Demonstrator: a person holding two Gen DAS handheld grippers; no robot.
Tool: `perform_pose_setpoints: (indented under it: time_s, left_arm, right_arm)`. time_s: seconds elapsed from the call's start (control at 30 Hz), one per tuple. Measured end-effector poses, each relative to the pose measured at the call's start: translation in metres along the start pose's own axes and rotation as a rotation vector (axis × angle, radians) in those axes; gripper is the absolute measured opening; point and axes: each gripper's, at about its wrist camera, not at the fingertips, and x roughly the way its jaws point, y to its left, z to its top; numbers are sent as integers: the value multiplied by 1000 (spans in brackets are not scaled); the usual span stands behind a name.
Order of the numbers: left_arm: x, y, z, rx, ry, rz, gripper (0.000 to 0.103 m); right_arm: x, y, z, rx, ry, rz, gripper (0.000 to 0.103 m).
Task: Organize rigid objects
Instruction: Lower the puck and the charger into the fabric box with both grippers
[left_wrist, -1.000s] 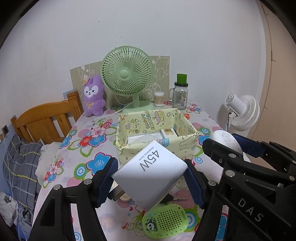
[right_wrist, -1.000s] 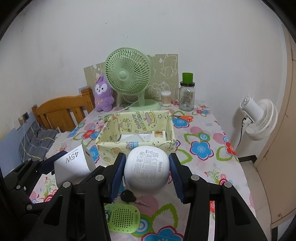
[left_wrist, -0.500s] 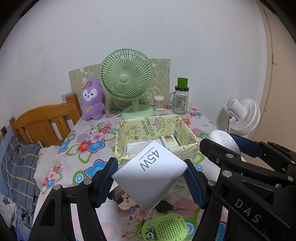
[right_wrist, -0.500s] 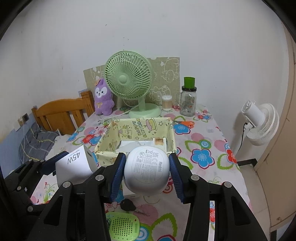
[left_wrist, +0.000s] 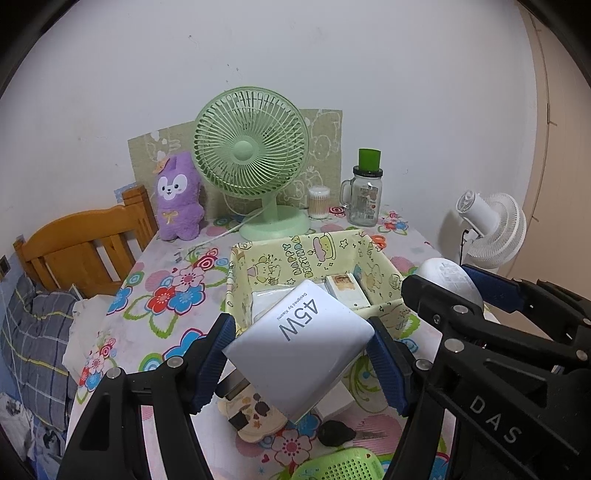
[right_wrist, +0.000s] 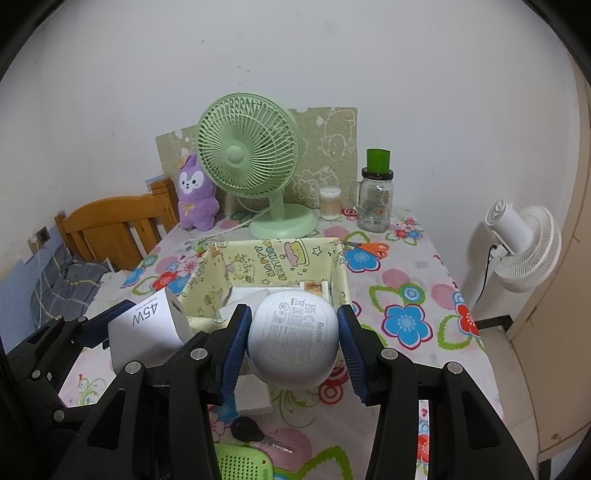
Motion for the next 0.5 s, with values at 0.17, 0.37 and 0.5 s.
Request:
perform_pose_setpoints:
  time_s: [0.17, 0.37, 0.5]
  left_arm:
    - [13, 2, 6, 3, 10, -2, 73]
    - [27, 5, 13, 3, 21, -2, 73]
    - [35, 5, 18, 13, 29, 3, 73]
  right_arm:
    - [14, -2, 6, 4, 6, -8, 51]
    - [27, -2, 12, 4, 7, -11, 51]
    - [37, -5, 17, 12, 13, -13, 51]
